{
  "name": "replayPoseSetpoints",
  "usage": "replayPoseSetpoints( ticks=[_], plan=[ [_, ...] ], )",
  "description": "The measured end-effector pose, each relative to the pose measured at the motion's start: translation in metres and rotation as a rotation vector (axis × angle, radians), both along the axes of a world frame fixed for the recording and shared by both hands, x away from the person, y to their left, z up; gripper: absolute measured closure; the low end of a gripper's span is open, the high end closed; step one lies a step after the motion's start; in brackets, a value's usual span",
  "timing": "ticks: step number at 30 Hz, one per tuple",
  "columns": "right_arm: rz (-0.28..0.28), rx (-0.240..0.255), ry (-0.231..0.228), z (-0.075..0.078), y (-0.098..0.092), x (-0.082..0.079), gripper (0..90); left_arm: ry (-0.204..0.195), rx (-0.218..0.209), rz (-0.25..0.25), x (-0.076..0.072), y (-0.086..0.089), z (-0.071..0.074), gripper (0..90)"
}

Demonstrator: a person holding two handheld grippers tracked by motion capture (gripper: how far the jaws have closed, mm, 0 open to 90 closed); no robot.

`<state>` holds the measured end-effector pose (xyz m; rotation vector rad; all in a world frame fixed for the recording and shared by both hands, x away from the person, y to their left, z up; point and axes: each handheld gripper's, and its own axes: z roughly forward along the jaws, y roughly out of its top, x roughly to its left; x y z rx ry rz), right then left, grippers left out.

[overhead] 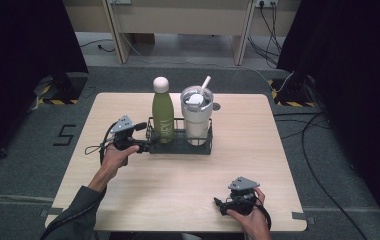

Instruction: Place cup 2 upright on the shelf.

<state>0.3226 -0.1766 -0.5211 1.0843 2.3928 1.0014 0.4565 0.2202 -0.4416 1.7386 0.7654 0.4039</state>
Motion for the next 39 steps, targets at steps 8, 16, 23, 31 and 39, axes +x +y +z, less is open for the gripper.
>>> replayPoseSetpoints(
  ticks=[8, 16, 23, 31, 39],
  plan=[
    [-0.001, -0.002, -0.001, 0.0, 0.0, 0.0, 8.6, -0.001, -0.001, -0.009, -0.008, 0.002, 0.001, 14.7],
    [-0.002, 0.0, 0.0, 0.0, 0.0, 0.0, 8.6, 0.005, -0.001, -0.017, -0.015, 0.003, -0.001, 14.8],
    [-0.002, -0.001, 0.0, 0.0, 0.0, 0.0, 8.6, 0.012, -0.004, -0.025, -0.021, 0.005, -0.003, 14.8],
    [-0.002, -0.001, 0.0, 0.0, 0.0, 0.0, 8.6, 0.013, -0.001, -0.032, -0.03, 0.005, -0.005, 14.8],
    [-0.002, -0.001, 0.0, 0.0, 0.0, 0.0, 8.6, 0.005, 0.01, -0.038, -0.039, 0.005, -0.006, 14.8]
  ],
)
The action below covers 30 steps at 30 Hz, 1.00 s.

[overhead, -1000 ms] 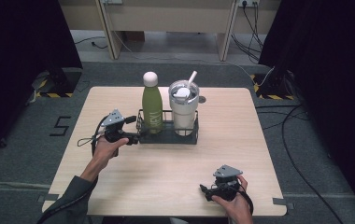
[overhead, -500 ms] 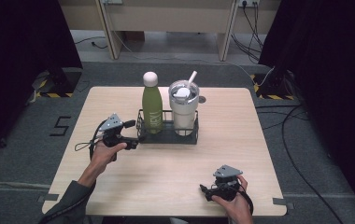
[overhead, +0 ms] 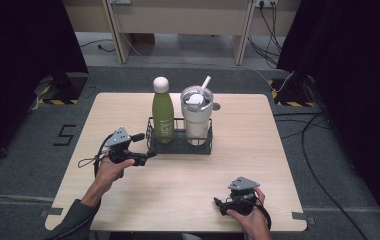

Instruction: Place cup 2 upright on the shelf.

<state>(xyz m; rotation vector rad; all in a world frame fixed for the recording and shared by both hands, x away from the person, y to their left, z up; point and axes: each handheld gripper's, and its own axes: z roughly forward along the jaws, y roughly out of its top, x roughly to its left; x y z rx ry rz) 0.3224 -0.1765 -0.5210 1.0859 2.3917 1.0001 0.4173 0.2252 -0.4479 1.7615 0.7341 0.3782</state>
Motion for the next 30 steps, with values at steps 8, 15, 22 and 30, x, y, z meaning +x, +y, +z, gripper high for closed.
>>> replayPoseSetpoints(
  ticks=[8, 15, 22, 30],
  plan=[
    [0.0, 0.0, 0.0, 0.0, 0.0, 0.0, 8.6, 0.006, -0.002, -0.003, -0.006, 0.002, -0.003, 14.8],
    [0.0, 0.0, 0.0, 0.0, 0.0, 0.0, 8.6, 0.012, -0.007, -0.006, -0.012, 0.003, -0.007, 14.8],
    [0.0, 0.0, 0.0, 0.0, 0.0, 0.0, 8.6, 0.011, -0.01, -0.016, -0.019, 0.004, -0.01, 14.8],
    [0.0, 0.0, 0.0, 0.0, 0.0, 0.0, 8.6, 0.007, 0.0, -0.027, -0.03, 0.004, -0.013, 14.8]
  ],
)
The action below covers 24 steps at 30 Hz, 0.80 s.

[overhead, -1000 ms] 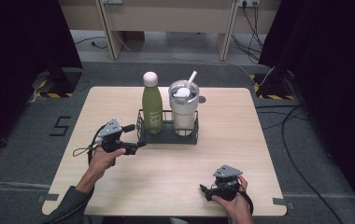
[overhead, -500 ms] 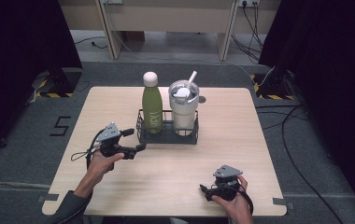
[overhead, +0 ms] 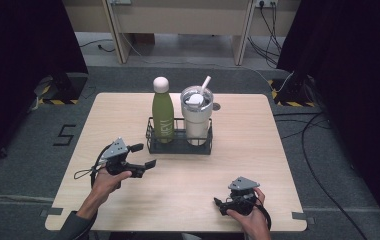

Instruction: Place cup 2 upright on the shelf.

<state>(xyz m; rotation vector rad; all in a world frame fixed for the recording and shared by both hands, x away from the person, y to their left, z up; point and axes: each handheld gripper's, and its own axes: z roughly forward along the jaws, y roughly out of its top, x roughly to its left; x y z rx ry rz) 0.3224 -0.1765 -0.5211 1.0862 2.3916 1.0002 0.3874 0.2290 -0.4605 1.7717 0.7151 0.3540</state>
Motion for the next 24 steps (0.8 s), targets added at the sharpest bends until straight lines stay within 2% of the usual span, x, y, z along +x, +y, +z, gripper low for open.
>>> replayPoseSetpoints(
  ticks=[24],
  plan=[
    [0.0, 0.002, -0.001, 0.0, 0.0, 0.0, 8.4, 0.032, 0.035, -0.034, -0.019, -0.003, -0.022, 14.8]
  ],
)
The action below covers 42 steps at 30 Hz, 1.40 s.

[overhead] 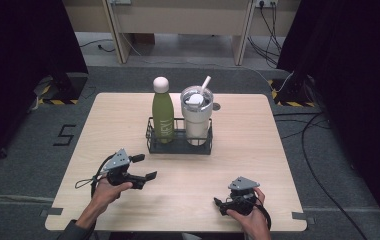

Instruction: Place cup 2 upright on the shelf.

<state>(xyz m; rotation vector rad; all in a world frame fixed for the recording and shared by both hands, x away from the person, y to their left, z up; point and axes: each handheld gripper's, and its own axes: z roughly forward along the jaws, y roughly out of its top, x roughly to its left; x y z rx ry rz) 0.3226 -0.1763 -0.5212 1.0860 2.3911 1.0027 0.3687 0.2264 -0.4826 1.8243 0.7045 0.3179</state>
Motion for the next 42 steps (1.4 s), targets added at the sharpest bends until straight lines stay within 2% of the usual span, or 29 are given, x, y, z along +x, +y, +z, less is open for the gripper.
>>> replayPoseSetpoints(
  ticks=[10, 20, 23, 28, 42],
  plan=[
    [-0.001, 0.0, 0.002, 0.0, 0.0, 0.0, 8.4, 0.033, 0.033, -0.003, -0.006, 0.004, -0.016, 14.8],
    [0.0, 0.0, 0.0, 0.0, 0.0, 0.0, 8.4, 0.043, 0.063, -0.022, -0.018, 0.005, -0.022, 14.8],
    [0.001, -0.001, -0.001, 0.0, 0.0, 0.0, 8.4, 0.042, 0.087, -0.026, -0.022, 0.005, -0.025, 14.9],
    [0.001, -0.001, -0.001, 0.0, 0.0, 0.0, 8.4, 0.058, 0.099, -0.026, -0.027, 0.005, -0.03, 14.9],
    [0.0, -0.001, 0.0, 0.0, 0.0, 0.0, 8.4, 0.075, 0.197, -0.048, -0.044, 0.002, -0.037, 14.9]
  ],
)
